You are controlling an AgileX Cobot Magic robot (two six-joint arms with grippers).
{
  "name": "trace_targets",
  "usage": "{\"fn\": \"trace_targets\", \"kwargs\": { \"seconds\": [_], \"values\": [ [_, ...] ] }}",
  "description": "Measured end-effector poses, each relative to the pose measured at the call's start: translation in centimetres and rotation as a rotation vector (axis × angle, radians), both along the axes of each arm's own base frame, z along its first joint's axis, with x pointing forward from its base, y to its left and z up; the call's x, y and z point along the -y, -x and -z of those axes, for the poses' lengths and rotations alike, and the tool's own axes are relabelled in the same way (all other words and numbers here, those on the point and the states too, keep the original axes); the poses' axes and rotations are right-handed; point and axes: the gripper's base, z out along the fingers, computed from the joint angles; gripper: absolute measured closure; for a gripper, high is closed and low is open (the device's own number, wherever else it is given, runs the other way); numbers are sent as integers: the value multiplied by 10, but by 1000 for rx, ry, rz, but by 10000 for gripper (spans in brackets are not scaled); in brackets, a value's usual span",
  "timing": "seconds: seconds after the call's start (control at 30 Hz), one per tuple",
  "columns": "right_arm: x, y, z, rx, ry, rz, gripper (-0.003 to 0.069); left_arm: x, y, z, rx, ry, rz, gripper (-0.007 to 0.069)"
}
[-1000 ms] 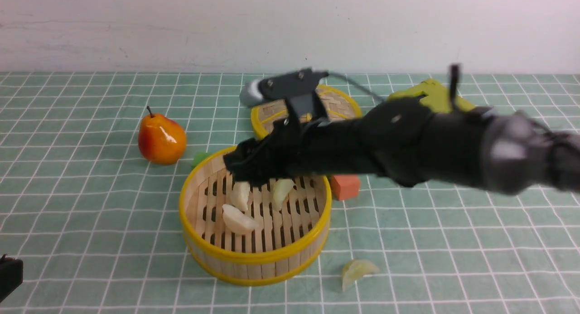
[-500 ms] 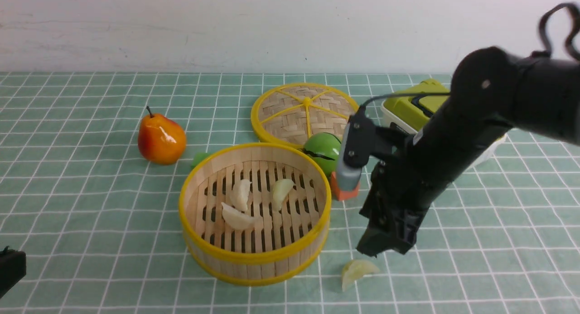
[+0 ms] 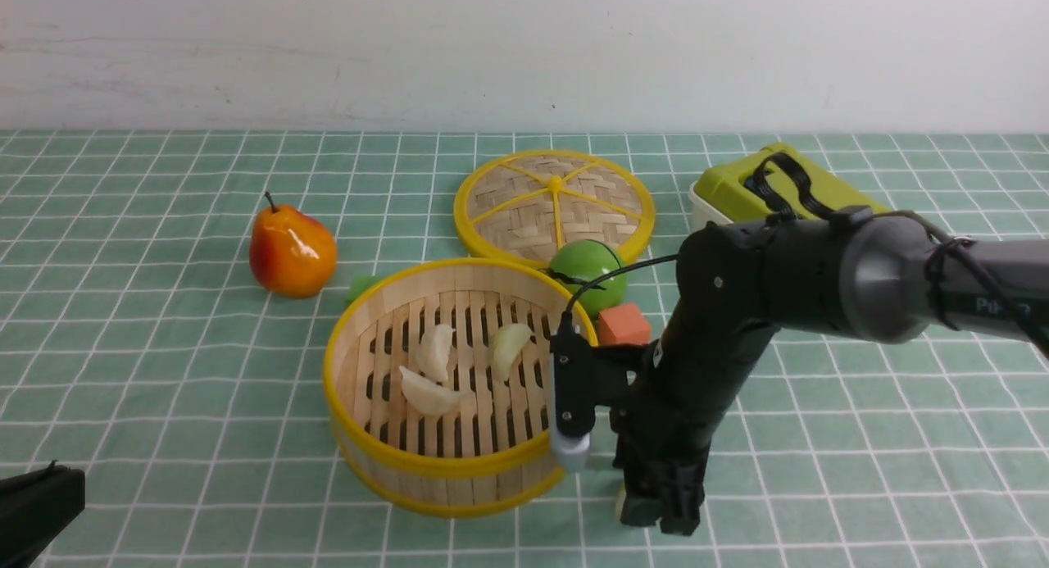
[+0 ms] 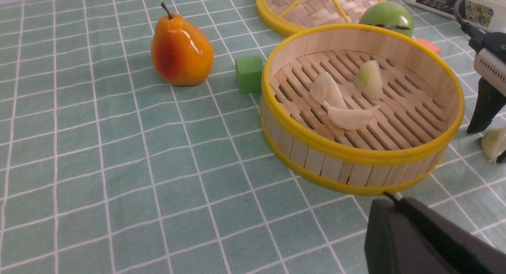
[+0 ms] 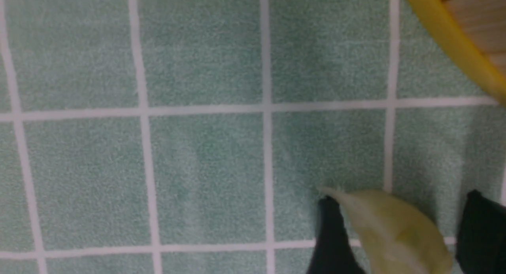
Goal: Put the dumplings into the steamer on the table with the blue tablecloth.
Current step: 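Reach for and grasp a dumpling lying on the table beside the steamer, then place the dumpling in the bamboo steamer basket with the right gripper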
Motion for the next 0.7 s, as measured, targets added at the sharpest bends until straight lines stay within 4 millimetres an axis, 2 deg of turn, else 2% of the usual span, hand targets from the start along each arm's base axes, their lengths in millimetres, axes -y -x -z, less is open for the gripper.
{"fn": "trace_targets", "kwargs": {
  "seconds": [0.1,0.17,0.3,0.4,0.47,0.53,0.6,0.63,0.7],
  "values": [
    [3,0,-1,-3,37,-19,403,0,0,0,2,1,1,638],
    [5,0,-2,-24,67,-12,452,0,0,0,3,0,1,638],
    [10,1,-11,-89,152,35,450,0,0,0,4,1,1,638],
    [13,-1,-37,-129,206,131,450,0,0,0,4,1,1,638],
    [8,-9,-67,-76,159,195,450,0,0,0,5,1,1,638],
    [4,-13,-82,-52,112,233,450,0,0,0,5,0,1,638],
    [-7,-16,-108,-58,-26,326,450,0,0,-1,6,0,1,638],
    [-12,-17,-115,-70,-92,366,450,0,0,-1,6,0,1,638],
    [-31,-22,-126,-137,-331,514,450,0,0,-1,7,1,1,638]
  ]
}}
